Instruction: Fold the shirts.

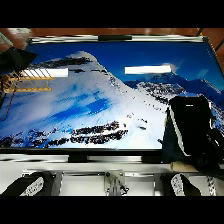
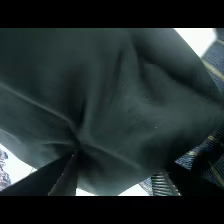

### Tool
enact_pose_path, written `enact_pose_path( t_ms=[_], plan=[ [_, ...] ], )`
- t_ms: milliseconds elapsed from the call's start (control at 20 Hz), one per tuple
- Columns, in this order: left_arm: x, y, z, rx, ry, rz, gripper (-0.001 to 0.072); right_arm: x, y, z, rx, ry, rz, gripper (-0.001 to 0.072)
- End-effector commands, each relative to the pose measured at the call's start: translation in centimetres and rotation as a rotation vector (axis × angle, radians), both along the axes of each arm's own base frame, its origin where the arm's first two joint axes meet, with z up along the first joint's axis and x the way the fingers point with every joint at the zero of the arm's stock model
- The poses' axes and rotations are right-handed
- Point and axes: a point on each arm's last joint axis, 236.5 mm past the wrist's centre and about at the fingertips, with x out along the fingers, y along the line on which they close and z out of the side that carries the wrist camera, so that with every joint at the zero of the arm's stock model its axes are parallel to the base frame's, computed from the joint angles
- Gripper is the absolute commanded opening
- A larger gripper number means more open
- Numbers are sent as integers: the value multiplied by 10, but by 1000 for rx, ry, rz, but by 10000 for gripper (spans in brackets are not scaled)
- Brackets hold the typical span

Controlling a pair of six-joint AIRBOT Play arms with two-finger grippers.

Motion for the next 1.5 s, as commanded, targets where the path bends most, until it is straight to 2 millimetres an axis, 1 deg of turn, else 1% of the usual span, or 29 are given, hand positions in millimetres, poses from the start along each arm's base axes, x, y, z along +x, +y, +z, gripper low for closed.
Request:
enact_pose_path(
  t_ms=[0, 50, 100, 150, 300, 400, 450, 500, 550, 600, 650, 700, 750, 800, 850, 900, 950, 1000, 1050, 1100, 1150, 1200, 1250, 1300, 1350, 1400, 1450],
  plan=[
    [1, 0, -2, 1, 4, -1, 32, -13, 9, 6, 33, 13, 121, 556],
    [3, 0, -4, 4, 7, -2, 32, -7, 1, 19, -16, -18, 112, 556],
    [5, 1, -7, 6, 13, -3, 32, -1, -11, 37, -82, -49, 92, 556],
    [7, 1, -10, 5, 19, -3, 32, 1, -28, 58, -172, -70, 65, 556],
    [10, 1, -16, 7, 33, -4, 32, -3, -69, 113, -401, -109, -29, 556],
    [9, -1, -18, 9, 45, -14, 32, -10, -88, 140, -518, -120, -68, 556],
    [7, -2, -20, 12, 53, -22, 32, -4, -97, 153, -575, -160, -29, 555],
    [5, -3, -23, 18, 63, -34, 32, 12, -103, 166, -624, -241, 38, 554],
    [5, -6, -27, 44, 61, -57, 31, 40, -105, 185, -672, -376, 111, 552],
    [5, -7, -34, 82, 64, -75, 29, 70, -105, 208, -731, -521, 188, 551],
    [6, -8, -47, 143, 82, -83, 28, 100, -100, 235, -775, -685, 235, 551],
    [7, -11, -67, 220, 124, -96, 28, 123, -95, 256, -786, -819, 225, 551],
    [5, -14, -89, 276, 190, -102, 28, 142, -86, 263, -737, -910, 213, 545],
    [1, -20, -115, 350, 266, -124, 28, 157, -75, 254, -668, -921, 238, 545],
    [-7, -25, -140, 440, 336, -156, 28, 172, -57, 233, -583, -888, 308, 545],
    [-17, -28, -166, 540, 420, -178, 29, 190, -32, 211, -509, -850, 408, 545],
    [-26, -30, -185, 617, 490, -184, 30, 209, -4, 194, -463, -825, 516, 545],
    [-34, -33, -199, 681, 544, -187, 36, 229, 31, 179, -438, -813, 634, 545],
    [-40, -39, -207, 713, 571, -199, 100, 249, 70, 164, -437, -805, 757, 545],
    [-43, -48, -212, 710, 586, -206, 244, 264, 107, 150, -444, -795, 857, 545],
    [-44, -54, -215, 699, 599, -199, 456, 273, 144, 130, -454, -760, 942, 545],
    [-46, -57, -217, 683, 615, -185, 533, 274, 172, 104, -456, -691, 1014, 546],
    [-46, -58, -219, 673, 628, -172, 532, 268, 193, 78, -430, -612, 1087, 547],
    [-48, -56, -221, 663, 652, -149, 531, 259, 209, 52, -386, -529, 1144, 547],
    [-49, -52, -222, 660, 674, -129, 530, 252, 218, 34, -354, -469, 1177, 547],
    [-51, -50, -223, 658, 686, -118, 531, 249, 222, 23, -343, -431, 1197, 548],
    [-50, -50, -223, 660, 683, -121, 531, 249, 224, 17, -340, -415, 1207, 547]
  ],
)
